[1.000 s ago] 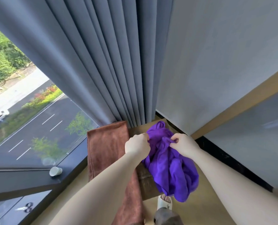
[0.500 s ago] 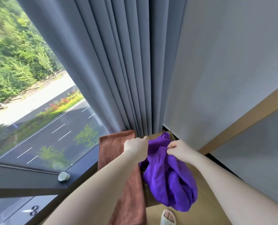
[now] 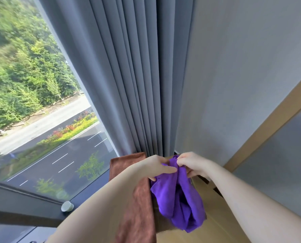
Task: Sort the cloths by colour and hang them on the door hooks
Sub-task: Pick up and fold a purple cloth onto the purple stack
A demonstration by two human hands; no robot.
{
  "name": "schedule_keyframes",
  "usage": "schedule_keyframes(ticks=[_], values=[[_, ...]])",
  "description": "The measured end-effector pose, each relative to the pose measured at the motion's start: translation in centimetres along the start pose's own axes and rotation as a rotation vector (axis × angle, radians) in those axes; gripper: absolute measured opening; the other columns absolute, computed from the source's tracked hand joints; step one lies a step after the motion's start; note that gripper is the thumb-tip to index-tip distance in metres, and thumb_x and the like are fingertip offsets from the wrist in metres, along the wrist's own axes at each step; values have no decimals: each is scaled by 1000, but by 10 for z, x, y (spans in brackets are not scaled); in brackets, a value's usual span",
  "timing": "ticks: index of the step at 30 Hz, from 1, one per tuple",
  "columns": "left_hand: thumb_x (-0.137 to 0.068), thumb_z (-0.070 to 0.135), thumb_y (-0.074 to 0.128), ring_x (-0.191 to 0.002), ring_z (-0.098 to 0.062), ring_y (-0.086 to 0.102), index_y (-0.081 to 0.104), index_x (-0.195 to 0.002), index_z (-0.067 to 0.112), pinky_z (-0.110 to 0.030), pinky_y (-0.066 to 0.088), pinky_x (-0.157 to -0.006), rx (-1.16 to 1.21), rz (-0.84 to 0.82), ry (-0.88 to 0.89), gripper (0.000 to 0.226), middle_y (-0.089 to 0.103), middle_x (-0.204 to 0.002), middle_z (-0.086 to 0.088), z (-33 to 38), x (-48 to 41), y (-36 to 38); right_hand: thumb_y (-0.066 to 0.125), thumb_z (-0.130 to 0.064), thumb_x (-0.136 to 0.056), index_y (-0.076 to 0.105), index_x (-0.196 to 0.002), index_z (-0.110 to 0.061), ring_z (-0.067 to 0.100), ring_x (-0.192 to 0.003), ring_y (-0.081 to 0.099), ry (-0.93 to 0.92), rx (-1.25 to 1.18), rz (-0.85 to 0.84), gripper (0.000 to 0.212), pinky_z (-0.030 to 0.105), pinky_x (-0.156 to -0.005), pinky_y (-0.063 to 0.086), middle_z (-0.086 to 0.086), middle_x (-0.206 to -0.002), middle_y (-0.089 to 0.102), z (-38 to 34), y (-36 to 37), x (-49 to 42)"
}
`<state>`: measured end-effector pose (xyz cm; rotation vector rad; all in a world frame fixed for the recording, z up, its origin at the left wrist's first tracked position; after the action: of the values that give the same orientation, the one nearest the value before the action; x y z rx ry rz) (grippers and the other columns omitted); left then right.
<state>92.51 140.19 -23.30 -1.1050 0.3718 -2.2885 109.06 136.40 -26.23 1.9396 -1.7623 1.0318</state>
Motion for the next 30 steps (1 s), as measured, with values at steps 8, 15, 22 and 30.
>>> schedule_keyframes(ticks=[8, 15, 22, 30], values=[[-107, 35, 40, -89, -23, 50, 49, -74, 26, -36, 43, -78, -440, 220, 181, 36, 46, -79, 4, 41, 11, -25, 44, -2, -81, 61, -96, -9, 32, -78, 71, -69, -105, -86, 24, 46, -82, 63, 16, -82, 64, -30, -9, 29], [-109, 37, 31, -116, -28, 50, 57, -124, 18, -46, 50, -87, -685, 507, 269, 35, 47, -122, -5, 72, 32, -38, 51, -2, -89, 61, -95, -9, 32, -79, 74, -150, -107, -64, 14, 45, -79, 64, 16, -86, 69, -50, -21, 45], [-108, 32, 34, -103, -32, 56, 57, -114, 13, -43, 47, -83, -538, 601, 303, 30, 64, -112, -7, 98, 57, -49, 70, -15, -92, 63, -114, -7, 37, -98, 75, -210, -63, -57, 25, 49, -93, 60, 17, -100, 77, -61, -36, 59], [-106, 28, 38, -69, -34, 49, 43, -86, 18, -37, 33, -62, -414, 702, 414, 23, 54, -68, -1, 112, 83, -72, 77, -21, -90, 71, -97, -8, 23, -80, 76, -449, -134, 224, 15, 44, -88, 62, 11, -87, 79, -85, -49, 92]])
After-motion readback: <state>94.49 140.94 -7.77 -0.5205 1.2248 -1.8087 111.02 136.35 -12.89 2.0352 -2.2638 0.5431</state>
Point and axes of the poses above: each hand's wrist, its own x-axis away from the middle knuckle, its own y-axis out of the palm, z = x × y, the point moved 5 cm from there along -x, towards the middle knuckle
